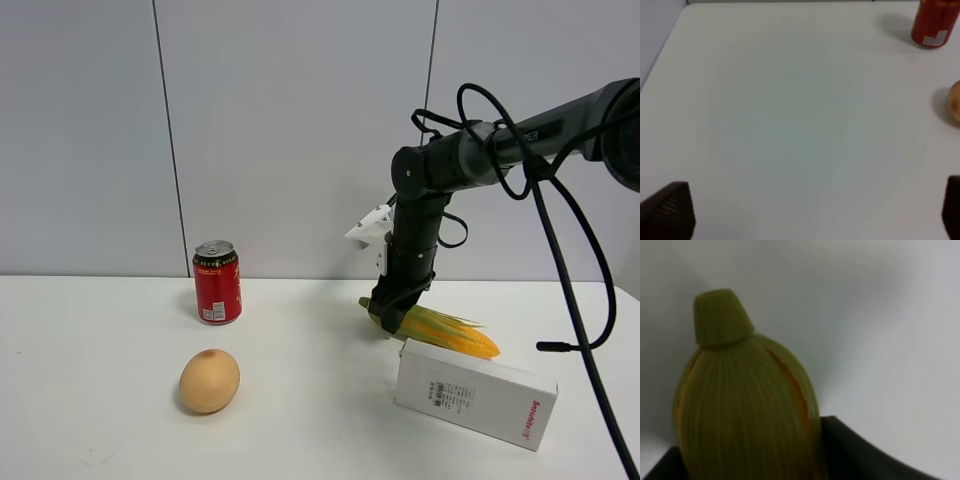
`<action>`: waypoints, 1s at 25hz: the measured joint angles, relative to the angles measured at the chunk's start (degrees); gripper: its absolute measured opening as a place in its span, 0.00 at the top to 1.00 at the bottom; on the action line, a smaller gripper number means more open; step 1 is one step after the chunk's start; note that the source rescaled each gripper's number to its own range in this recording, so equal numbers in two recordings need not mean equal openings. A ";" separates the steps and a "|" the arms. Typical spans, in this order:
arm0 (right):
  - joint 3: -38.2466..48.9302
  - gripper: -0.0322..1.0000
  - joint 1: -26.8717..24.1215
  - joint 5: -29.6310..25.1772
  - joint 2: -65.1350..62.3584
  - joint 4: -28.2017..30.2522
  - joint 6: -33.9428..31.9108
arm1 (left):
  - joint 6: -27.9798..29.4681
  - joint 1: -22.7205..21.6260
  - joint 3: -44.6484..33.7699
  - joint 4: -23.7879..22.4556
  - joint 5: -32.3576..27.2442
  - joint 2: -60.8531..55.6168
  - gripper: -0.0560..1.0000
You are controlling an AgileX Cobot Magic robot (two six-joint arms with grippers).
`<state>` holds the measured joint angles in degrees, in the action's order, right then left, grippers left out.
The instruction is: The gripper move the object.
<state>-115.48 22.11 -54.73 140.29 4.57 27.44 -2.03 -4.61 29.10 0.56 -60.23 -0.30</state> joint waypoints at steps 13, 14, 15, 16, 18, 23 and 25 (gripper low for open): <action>0.00 0.01 0.00 2.90 -0.11 -3.66 -1.39 | 0.00 0.00 0.00 0.00 0.00 0.00 0.00; 0.00 0.01 0.00 2.90 -0.37 -3.90 -1.44 | 0.00 0.00 0.00 0.00 0.00 0.00 0.00; 0.00 0.00 0.00 2.88 -0.90 -4.09 -1.79 | 0.00 0.00 0.00 0.00 0.00 0.00 0.00; 0.00 0.00 0.00 2.88 -1.39 -4.57 -2.20 | 0.00 0.00 0.00 0.00 0.00 0.00 0.00; 0.00 0.00 0.00 3.01 -2.87 -4.57 -3.95 | 0.00 0.00 0.00 0.00 0.00 0.00 0.00; 0.00 0.00 0.10 2.20 -6.10 -4.57 -8.40 | 0.00 0.00 0.00 0.00 0.00 0.00 0.00; 0.00 0.00 0.49 0.75 -7.22 -4.57 -9.06 | 0.00 0.00 0.00 0.00 0.00 0.00 0.00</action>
<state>-115.48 22.59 -53.97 133.07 0.00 18.39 -2.03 -4.61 29.10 0.56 -60.23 -0.30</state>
